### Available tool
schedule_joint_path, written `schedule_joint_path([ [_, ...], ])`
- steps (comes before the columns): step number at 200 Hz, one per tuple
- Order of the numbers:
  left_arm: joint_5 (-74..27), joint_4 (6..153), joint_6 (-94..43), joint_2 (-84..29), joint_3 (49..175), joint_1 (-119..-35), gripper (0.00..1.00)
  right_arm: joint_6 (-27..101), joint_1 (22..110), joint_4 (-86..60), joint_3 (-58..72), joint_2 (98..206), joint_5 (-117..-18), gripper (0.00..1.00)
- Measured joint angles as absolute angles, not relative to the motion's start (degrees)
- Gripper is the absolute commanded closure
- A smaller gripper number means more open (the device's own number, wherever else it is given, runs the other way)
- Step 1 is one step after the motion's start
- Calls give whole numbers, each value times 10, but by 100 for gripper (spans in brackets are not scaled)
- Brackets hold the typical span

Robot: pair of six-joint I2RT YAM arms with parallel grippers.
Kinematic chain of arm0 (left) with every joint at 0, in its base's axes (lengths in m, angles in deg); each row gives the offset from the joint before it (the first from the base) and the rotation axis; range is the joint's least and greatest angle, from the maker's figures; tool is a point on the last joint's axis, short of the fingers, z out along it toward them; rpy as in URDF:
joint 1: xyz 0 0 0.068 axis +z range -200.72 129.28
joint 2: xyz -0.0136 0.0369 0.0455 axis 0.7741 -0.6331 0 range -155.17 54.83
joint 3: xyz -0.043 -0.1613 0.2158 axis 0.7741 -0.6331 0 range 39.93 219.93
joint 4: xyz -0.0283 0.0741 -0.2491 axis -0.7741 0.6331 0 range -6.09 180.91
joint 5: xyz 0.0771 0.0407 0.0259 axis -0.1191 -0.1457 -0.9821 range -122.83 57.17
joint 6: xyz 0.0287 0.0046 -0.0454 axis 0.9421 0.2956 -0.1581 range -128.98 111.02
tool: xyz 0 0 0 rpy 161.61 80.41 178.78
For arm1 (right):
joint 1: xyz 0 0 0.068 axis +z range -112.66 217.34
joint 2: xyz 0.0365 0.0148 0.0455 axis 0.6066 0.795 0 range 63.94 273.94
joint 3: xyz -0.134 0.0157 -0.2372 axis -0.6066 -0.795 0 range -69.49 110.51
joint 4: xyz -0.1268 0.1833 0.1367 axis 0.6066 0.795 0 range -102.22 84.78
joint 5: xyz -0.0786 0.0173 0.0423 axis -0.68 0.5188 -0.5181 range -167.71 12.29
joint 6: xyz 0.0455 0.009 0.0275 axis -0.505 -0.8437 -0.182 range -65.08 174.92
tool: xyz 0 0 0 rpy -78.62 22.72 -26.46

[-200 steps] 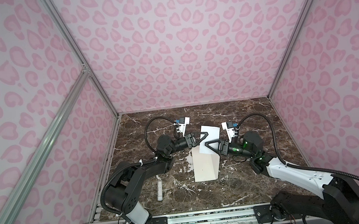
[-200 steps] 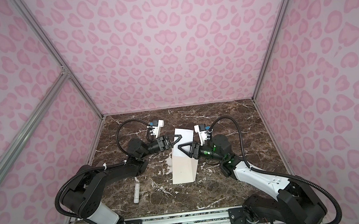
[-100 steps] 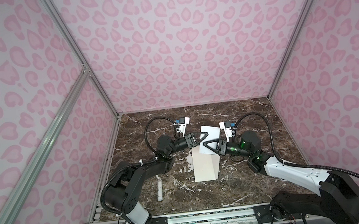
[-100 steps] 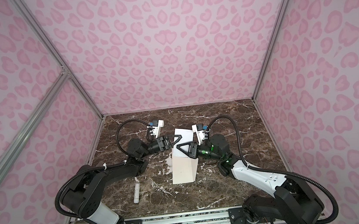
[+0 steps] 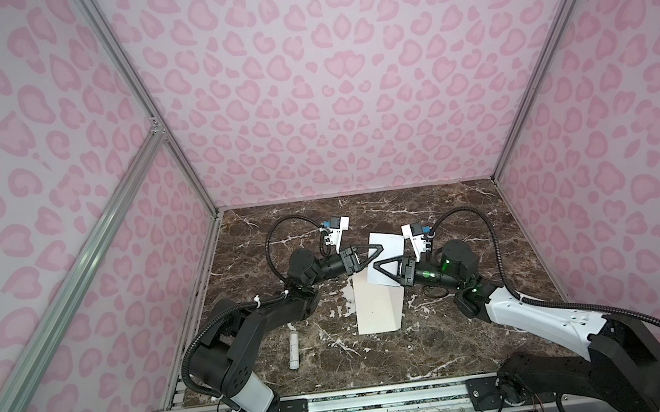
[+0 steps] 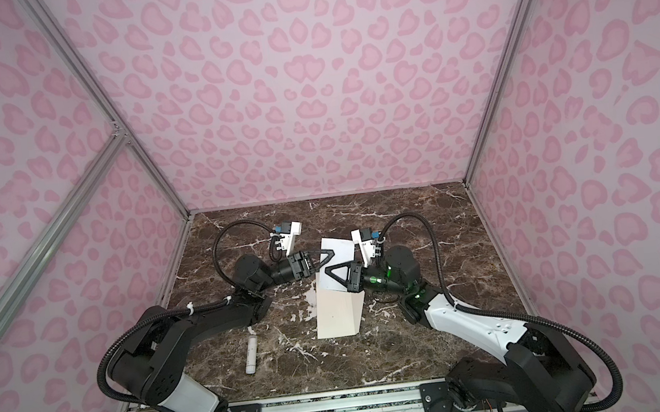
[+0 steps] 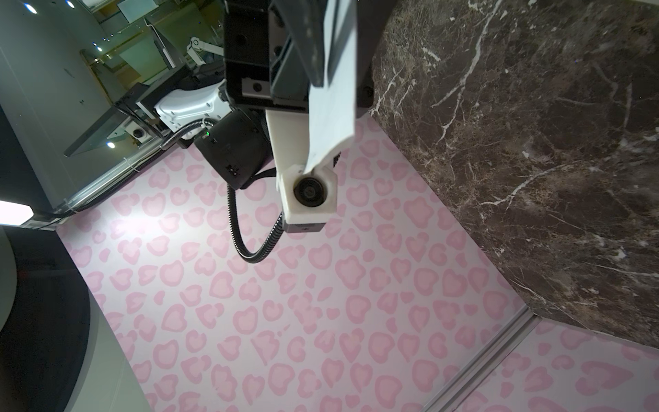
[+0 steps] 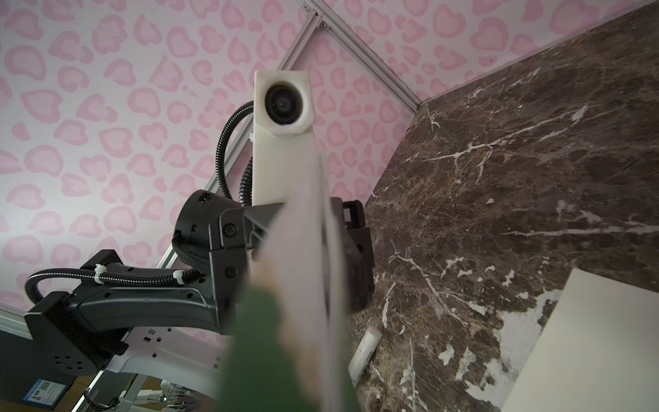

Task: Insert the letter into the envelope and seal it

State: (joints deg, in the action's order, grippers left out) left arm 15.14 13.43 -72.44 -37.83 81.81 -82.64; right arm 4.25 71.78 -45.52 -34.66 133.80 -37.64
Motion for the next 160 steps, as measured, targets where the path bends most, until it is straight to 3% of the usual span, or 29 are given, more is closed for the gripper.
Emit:
schedule_joint_path([
  [22, 151, 148, -716, -371, 818, -826, 56, 54, 718, -435, -347, 1328, -379, 100],
  [42, 148, 163, -705, -364, 818, -826, 50, 66, 718, -417, -347, 1318, -387, 100],
  [82, 135, 240, -661, -325, 818, -826, 45, 89, 714, -375, -356, 1292, -398, 100],
  [160, 36, 535, -493, -217, 841, -826, 42, 146, 702, -274, -364, 1247, -441, 100],
])
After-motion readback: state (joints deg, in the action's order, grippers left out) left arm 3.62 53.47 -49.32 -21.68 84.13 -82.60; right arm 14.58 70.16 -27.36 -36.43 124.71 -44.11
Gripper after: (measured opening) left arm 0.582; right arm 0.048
